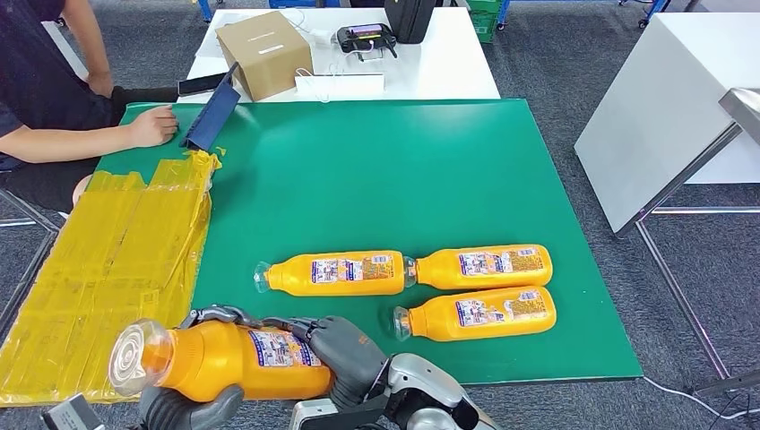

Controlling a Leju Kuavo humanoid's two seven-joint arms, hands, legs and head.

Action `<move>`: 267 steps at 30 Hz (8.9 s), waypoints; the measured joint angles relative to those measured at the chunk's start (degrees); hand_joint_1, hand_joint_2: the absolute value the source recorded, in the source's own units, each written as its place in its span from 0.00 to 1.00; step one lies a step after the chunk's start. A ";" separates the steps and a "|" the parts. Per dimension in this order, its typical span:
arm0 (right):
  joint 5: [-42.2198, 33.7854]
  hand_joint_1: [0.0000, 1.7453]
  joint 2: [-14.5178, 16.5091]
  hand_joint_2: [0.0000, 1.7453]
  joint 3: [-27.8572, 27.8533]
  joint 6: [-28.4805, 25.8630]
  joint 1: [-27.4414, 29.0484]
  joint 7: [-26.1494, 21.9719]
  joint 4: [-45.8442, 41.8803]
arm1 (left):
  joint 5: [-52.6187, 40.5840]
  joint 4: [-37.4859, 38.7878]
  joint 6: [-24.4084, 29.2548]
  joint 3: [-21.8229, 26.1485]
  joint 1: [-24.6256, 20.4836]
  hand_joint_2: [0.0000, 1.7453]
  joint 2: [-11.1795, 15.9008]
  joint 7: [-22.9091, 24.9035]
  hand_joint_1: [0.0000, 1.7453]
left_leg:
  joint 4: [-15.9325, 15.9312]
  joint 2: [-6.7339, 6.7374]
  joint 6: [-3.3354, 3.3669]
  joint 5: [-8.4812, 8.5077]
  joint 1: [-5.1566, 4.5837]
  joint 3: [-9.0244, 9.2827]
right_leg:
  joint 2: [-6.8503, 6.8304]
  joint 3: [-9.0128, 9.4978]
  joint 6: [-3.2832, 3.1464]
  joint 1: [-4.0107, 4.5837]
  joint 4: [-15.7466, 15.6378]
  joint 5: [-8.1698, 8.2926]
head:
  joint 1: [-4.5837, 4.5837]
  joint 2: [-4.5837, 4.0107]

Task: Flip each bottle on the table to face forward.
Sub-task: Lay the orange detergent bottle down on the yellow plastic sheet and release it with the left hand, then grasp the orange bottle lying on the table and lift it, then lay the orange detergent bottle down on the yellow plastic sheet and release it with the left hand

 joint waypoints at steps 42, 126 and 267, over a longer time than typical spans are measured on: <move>4.85 0.00 -3.64 1.00 -14.75 -3.31 0.57 10.19 -5.02 | -88.71 10.11 34.30 13.01 -7.65 1.00 2.58 11.10 1.00 | 0.01 0.04 0.02 0.04 0.00 0.02 | 0.02 -0.03 0.00 0.00 0.00 0.03 | -0.01 0.00; 15.81 0.00 7.40 1.00 -4.13 2.75 -24.59 13.64 46.12 | -4.48 27.06 -11.06 26.11 -22.93 0.00 -0.72 -1.53 0.00 | 0.03 0.05 -0.08 0.30 0.04 -0.27 | 0.02 -0.30 0.00 0.06 0.18 0.08 | 0.02 0.00; -6.20 1.00 3.79 1.00 3.46 0.08 -10.30 1.94 4.43 | 4.64 3.32 -4.63 9.20 -6.48 1.00 -9.31 3.69 1.00 | 0.02 -0.17 -0.01 0.30 -0.01 -0.36 | -0.10 -0.36 0.01 0.01 0.15 0.06 | 0.00 0.00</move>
